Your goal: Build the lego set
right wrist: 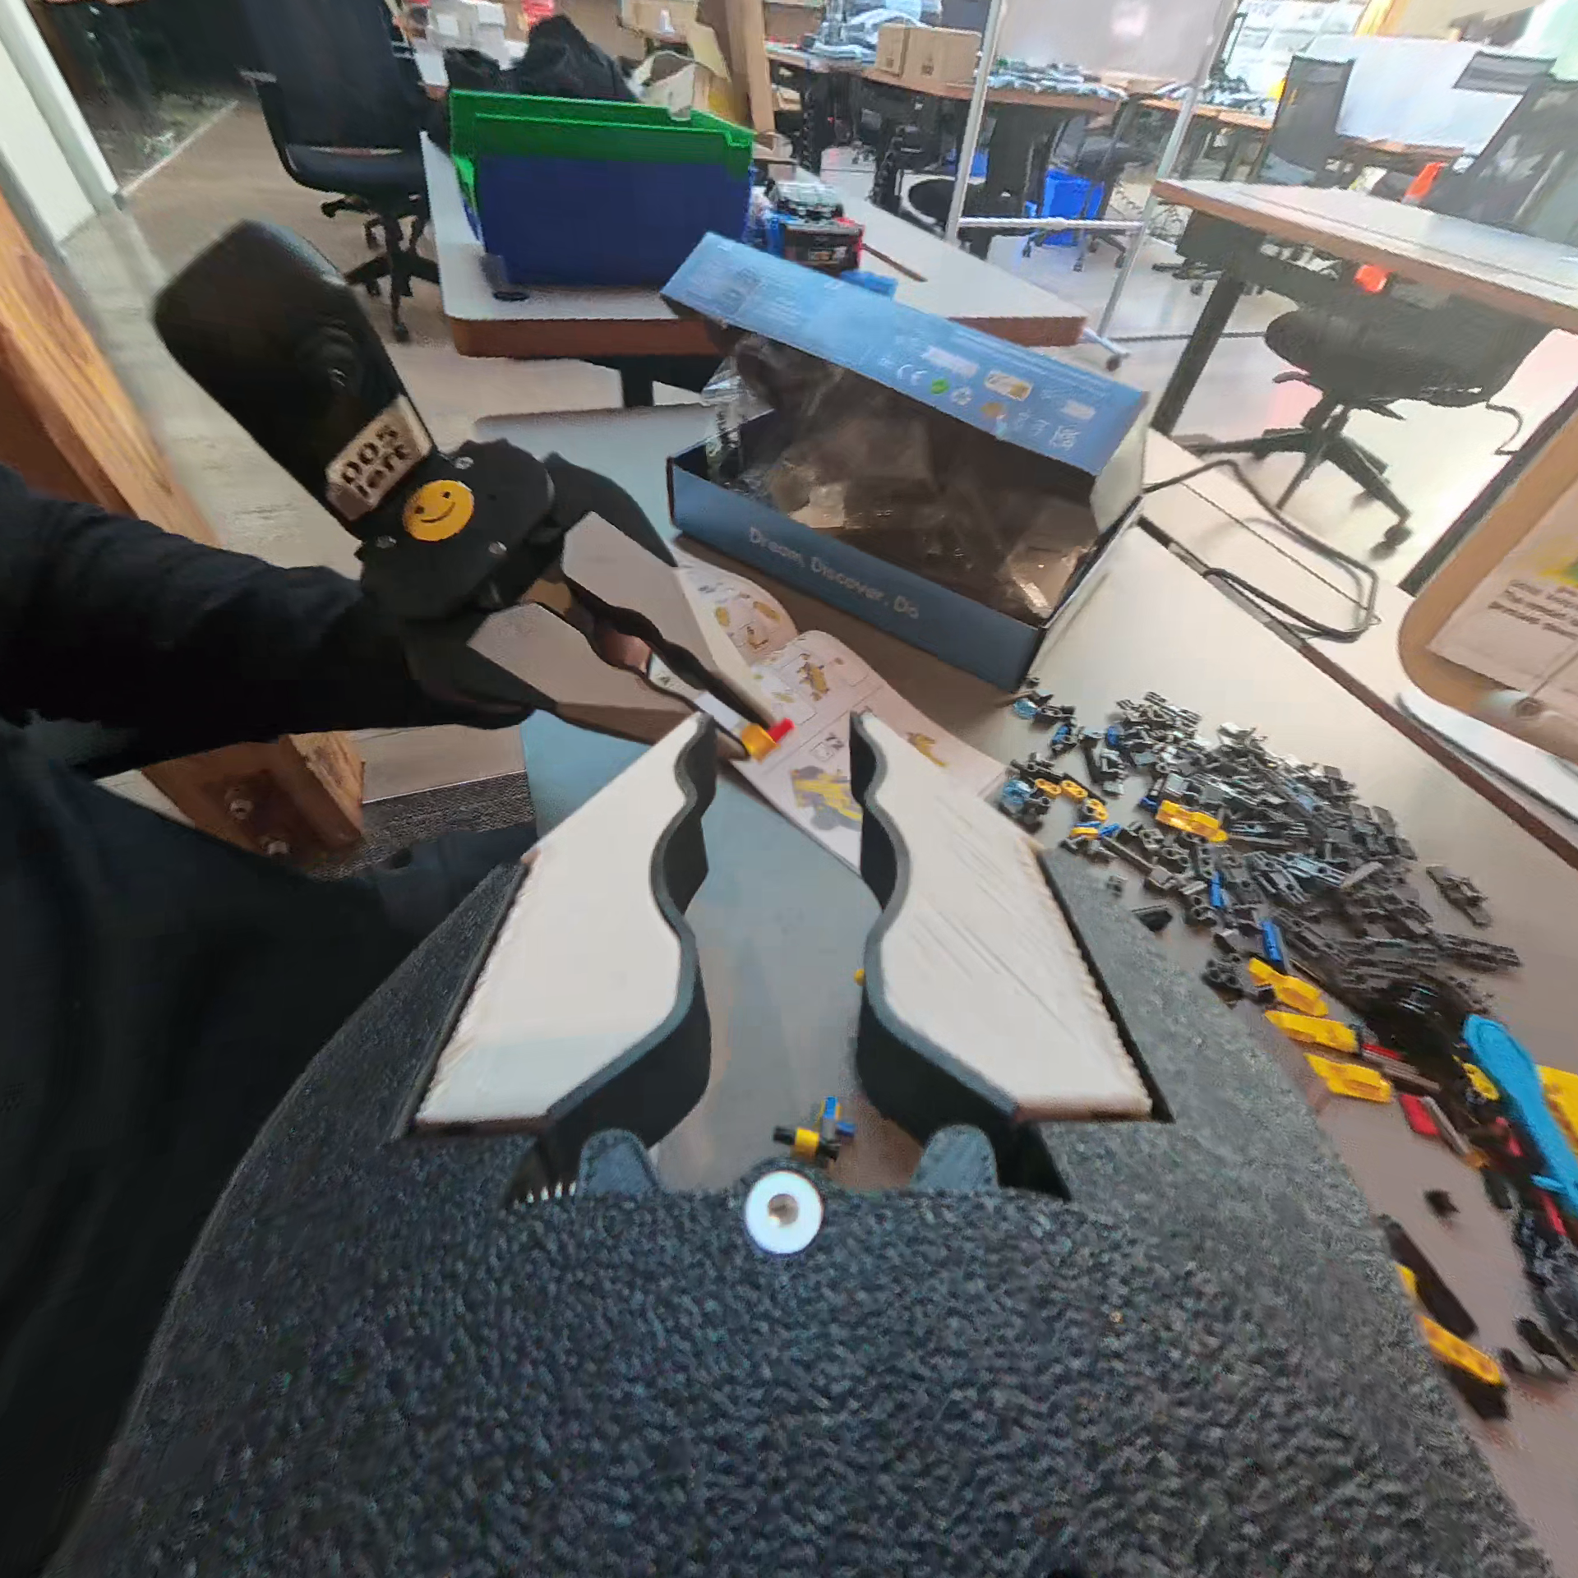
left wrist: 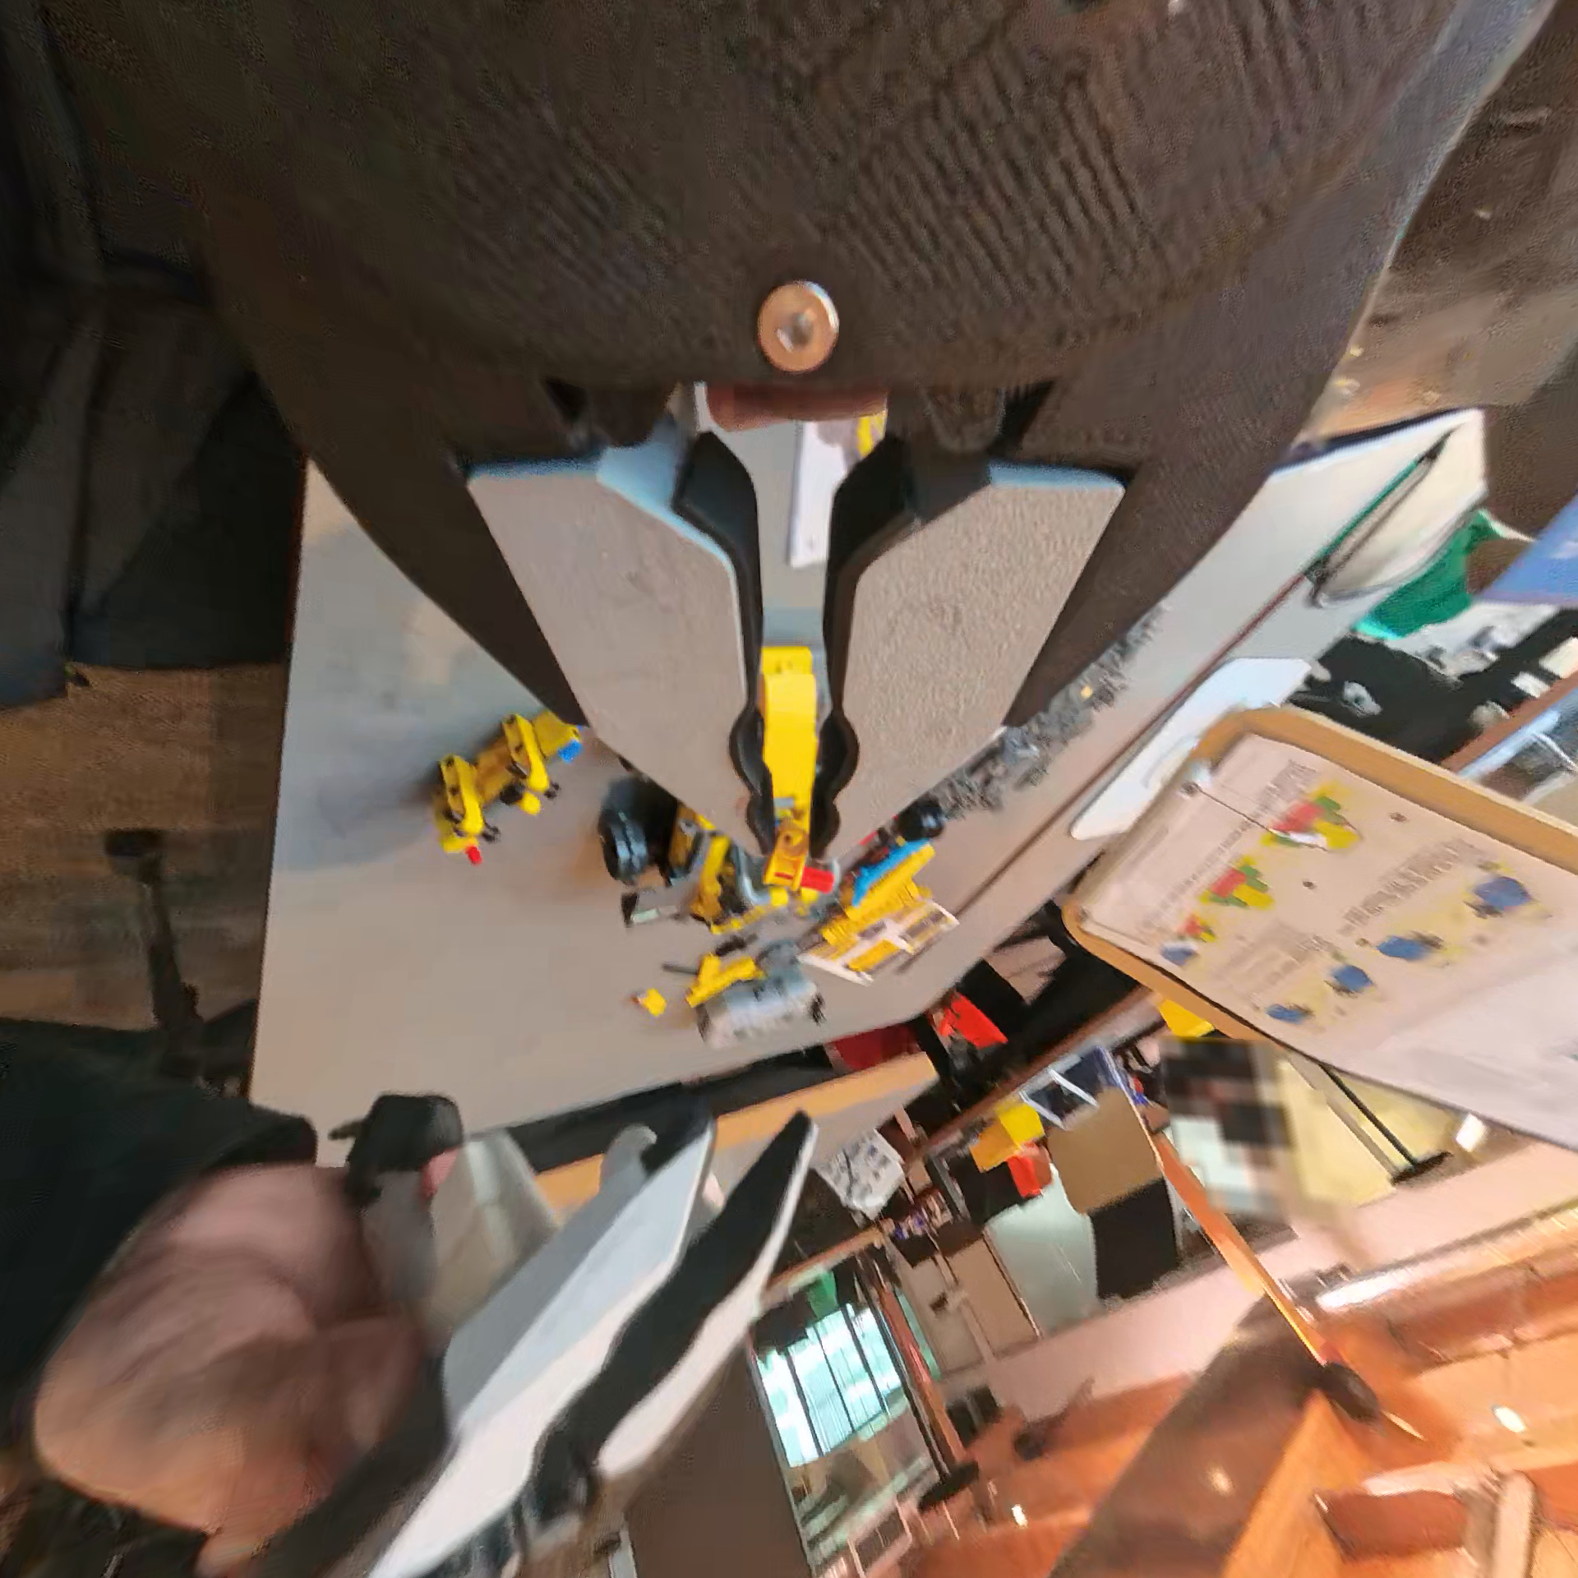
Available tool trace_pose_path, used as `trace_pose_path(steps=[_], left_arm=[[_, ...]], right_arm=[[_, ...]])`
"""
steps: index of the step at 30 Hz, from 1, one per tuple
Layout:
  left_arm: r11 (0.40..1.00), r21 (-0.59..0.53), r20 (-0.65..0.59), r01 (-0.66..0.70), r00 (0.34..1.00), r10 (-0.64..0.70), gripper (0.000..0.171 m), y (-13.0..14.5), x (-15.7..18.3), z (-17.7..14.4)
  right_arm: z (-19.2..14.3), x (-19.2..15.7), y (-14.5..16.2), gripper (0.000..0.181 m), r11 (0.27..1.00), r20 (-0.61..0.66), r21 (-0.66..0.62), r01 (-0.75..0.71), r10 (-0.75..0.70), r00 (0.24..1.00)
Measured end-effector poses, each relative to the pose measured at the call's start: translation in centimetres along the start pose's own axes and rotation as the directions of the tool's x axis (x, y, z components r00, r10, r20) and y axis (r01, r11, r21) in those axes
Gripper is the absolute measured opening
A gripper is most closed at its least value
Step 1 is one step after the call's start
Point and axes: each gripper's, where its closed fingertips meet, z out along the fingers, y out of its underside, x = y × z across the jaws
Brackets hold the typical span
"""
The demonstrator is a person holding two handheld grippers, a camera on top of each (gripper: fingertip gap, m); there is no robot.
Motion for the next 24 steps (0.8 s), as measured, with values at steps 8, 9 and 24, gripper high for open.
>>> trace_pose_path(steps=[8, 9, 24], left_arm=[[0.985, -0.048, 0.041, -0.168, 0.985, 0.170, 0.004, -1.3, -0.3, 0.0], [0.980, -0.066, 0.038, -0.187, 0.981, 0.190, 0.004, -1.0, 0.0, 0.2], [0.885, -0.151, 0.059, -0.441, 0.889, 0.453, 0.004, -0.4, 2.6, 1.8]], right_arm=[[1.6, 0.5, 2.9, 0.033, 0.972, 0.114, -0.086, -0.220, 0.229, 0.967], [1.8, 0.4, 3.2, 0.033, 0.969, 0.125, -0.088, -0.233, 0.243, 0.962], [2.2, -1.2, 4.7, 0.007, 0.938, 0.324, -0.142, -0.316, 0.346, 0.881]])
